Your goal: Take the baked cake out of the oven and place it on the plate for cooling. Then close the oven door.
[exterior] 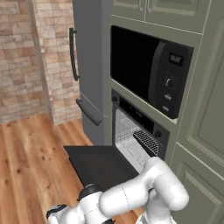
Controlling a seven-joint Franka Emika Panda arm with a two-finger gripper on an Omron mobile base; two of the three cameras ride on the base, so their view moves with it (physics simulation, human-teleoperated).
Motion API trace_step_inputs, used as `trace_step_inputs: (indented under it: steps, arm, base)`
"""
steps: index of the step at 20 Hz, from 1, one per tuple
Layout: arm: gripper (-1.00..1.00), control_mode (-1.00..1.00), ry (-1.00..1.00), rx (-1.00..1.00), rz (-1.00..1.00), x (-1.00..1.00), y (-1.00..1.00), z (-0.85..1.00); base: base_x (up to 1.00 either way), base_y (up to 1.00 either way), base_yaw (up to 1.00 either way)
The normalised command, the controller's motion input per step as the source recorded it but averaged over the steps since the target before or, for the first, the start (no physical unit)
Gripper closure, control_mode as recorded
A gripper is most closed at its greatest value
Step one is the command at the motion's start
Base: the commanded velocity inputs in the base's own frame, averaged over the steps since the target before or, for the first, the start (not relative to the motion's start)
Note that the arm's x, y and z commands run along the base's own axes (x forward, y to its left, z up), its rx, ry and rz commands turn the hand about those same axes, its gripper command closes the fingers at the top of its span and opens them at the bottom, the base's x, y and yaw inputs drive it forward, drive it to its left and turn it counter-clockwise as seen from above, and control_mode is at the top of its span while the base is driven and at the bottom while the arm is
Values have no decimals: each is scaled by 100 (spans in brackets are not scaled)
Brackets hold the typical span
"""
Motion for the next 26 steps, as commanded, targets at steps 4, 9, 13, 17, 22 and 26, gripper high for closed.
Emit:
trace_step_inputs:
  steps: [4, 9, 13, 17, 22, 26]
  arm:
    - [-100, -100, -6, -41, -19, -10, 100, -72]
    - [-100, -100, 0, -43, -22, 0, 100, -92]
    - [-100, -100, -6, -43, -27, 8, 100, -77]
    - [-100, -100, -24, -50, -35, 12, 100, -51]
    - [-100, -100, -35, -62, -45, 0, 78, -26]
    - [-100, -100, -36, -70, -52, 0, 51, -7]
  base:
    - [0, 0, 0]
    - [0, 0, 0]
    - [0, 0, 0]
    - [0, 0, 0]
    - [0, 0, 0]
    - [0, 0, 0]
